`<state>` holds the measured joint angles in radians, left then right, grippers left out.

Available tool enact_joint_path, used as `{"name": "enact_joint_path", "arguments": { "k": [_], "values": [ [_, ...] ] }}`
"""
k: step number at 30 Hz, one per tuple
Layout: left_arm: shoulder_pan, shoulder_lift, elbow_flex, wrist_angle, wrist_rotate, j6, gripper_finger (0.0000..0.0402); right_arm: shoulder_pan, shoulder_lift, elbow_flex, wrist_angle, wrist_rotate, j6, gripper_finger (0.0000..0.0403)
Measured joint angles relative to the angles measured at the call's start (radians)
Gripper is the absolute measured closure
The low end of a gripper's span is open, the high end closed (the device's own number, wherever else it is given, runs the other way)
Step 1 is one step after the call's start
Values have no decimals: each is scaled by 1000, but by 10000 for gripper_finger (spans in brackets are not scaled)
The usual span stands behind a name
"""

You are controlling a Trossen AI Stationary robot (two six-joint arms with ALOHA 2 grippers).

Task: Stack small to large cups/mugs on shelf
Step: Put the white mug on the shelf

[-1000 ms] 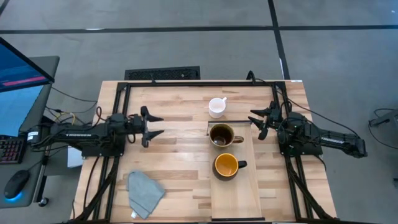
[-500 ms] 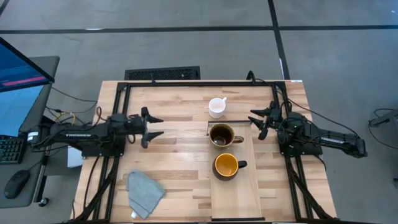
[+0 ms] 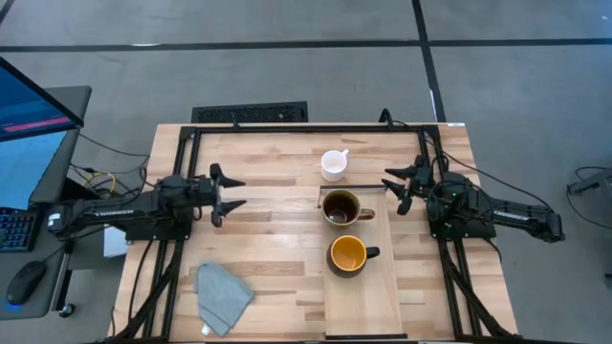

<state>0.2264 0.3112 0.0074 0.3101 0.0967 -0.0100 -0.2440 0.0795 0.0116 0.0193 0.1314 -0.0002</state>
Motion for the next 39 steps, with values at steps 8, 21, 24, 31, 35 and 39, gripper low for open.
{"name": "enact_joint_path", "arguments": {
  "k": [8, 21, 24, 31, 35, 39],
  "values": [
    [0, -145, -1, -141, -8, 1, 141, 0, 0, 0, 0, 0, 0, 214],
    [0, -204, -1, -264, -17, -39, 141, 0, 0, 0, 0, 0, 0, 214],
    [0, -205, -1, -266, -34, -39, 141, 0, 0, 0, 0, 0, 0, 214],
    [0, -205, -1, -268, -48, 8, 141, -1, 0, -2, 18, 1, 2, 214],
    [0, -205, -1, -274, -79, 26, 141, -1, -1, -2, 100, 1, 1, 214],
    [0, -205, -1, -275, -84, 17, 141, -1, -1, -2, 199, 1, 0, 214]
  ]
}}
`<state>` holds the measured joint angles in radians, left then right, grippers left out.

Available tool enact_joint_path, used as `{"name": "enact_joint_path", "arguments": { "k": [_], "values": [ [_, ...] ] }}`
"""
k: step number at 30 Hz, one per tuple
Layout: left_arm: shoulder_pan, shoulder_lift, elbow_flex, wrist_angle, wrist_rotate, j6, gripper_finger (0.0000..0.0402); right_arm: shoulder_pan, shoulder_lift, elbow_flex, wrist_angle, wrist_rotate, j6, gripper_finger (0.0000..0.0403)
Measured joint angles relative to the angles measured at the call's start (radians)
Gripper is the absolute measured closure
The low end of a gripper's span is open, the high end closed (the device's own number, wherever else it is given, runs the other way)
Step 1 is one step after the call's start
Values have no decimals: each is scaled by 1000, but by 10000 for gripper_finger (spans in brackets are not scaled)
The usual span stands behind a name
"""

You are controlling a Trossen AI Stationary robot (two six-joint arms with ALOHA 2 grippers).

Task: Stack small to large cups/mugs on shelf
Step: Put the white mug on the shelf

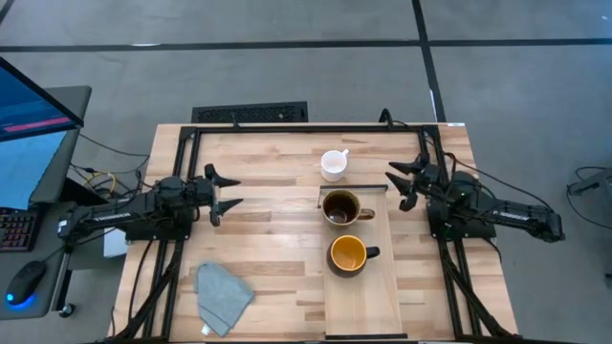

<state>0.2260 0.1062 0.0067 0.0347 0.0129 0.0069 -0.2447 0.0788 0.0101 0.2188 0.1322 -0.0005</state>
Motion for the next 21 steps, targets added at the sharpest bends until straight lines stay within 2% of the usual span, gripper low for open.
{"name": "enact_joint_path", "arguments": {
  "k": [3, 9, 11, 21],
  "values": [
    [0, 0, 0, 0, 0, 11, 141, 0, 0, 10, 21, 9, -42, 214],
    [0, 0, 0, 0, -3, 41, 141, 0, 0, 77, -14, 202, -105, 214],
    [0, 0, 0, -1, -2, 42, 141, 0, 0, 118, -63, 241, -105, 214],
    [0, 0, 0, 0, -3, 42, 141, 0, 27, 354, -444, 297, -87, 214]
  ]
}}
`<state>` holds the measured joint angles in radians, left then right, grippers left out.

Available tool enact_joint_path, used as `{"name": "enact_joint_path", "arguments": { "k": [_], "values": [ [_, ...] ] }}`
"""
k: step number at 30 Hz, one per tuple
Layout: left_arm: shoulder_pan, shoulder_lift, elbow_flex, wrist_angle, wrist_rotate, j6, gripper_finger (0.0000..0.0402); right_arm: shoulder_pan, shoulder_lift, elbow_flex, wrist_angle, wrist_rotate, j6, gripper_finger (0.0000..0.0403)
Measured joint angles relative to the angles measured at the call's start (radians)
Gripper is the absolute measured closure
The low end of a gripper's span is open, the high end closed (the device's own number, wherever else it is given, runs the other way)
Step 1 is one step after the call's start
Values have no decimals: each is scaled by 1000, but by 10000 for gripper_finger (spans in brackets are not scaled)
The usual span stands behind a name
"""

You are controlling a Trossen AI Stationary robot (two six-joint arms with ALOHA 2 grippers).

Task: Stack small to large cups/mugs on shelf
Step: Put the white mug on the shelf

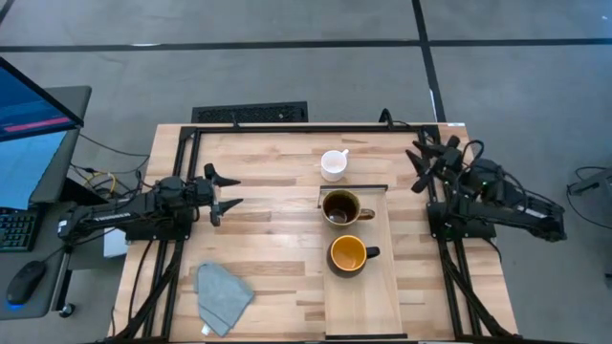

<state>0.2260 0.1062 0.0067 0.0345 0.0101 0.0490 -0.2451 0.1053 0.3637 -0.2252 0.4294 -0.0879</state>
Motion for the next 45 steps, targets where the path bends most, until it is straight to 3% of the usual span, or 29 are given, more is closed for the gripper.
{"name": "enact_joint_path", "arguments": {
  "k": [7, 17, 29, 37, 45],
  "values": [
    [0, 0, 0, 0, 0, 0, 141, -1, 63, 121, -139, 18, 20, 214],
    [0, 0, 0, 0, 0, -51, 141, -17, 216, 191, -143, 12, 2, 214],
    [0, 0, 0, -1, 0, -110, 141, -253, 459, 398, -184, -115, -7, 214],
    [0, 0, 0, -1, 1, -110, 141, -538, 655, 461, -177, -383, -25, 214],
    [0, 0, 0, -1, 0, -110, 141, -775, 887, 462, -75, -800, -19, 214]
  ]
}}
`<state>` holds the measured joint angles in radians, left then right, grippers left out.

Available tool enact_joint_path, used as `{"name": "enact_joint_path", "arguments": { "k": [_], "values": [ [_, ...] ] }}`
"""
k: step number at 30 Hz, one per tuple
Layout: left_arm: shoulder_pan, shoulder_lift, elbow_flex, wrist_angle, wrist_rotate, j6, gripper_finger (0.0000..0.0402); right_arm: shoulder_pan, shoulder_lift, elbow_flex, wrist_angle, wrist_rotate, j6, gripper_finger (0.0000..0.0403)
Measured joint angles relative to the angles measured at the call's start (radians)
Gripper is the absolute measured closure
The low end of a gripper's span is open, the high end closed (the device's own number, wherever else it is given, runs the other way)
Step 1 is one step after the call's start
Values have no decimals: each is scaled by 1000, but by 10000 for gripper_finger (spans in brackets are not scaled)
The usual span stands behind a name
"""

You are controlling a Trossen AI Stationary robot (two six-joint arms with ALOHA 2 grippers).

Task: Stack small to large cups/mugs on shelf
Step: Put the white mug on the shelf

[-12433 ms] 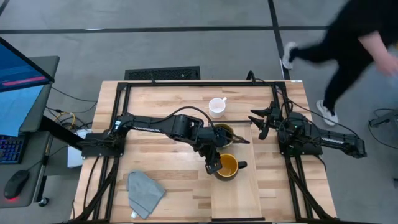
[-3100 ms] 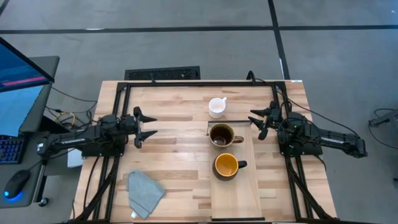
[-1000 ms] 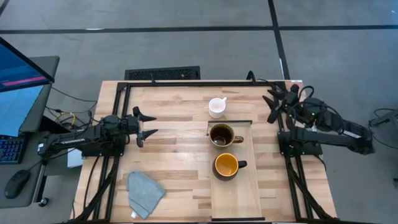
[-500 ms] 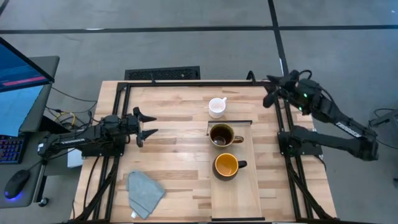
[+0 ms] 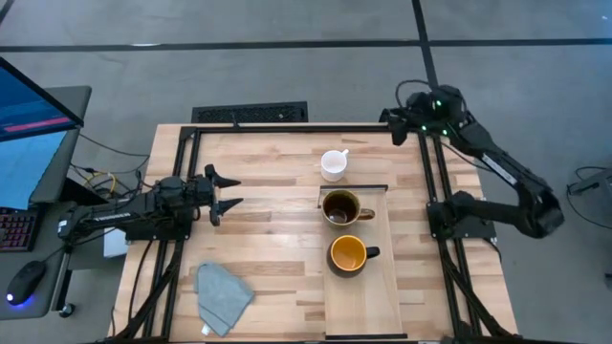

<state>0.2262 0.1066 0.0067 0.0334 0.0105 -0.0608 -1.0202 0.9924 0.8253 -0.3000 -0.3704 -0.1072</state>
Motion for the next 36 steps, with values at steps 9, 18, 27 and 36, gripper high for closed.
{"name": "enact_joint_path", "arguments": {
  "k": [9, 18, 27, 36],
  "values": [
    [0, 0, 0, 0, 0, 0, 141, -45, 220, 12, 193, -344, 57, 214],
    [0, 0, 0, 0, 0, 0, 141, 26, 324, 107, 176, -440, 55, 214],
    [0, 0, 0, 0, 0, -39, 141, -10, 239, 115, 120, -434, 64, 214],
    [0, 0, 0, 0, 0, -15, 141, -8, 133, 115, 49, -432, 112, 214]
  ]
}}
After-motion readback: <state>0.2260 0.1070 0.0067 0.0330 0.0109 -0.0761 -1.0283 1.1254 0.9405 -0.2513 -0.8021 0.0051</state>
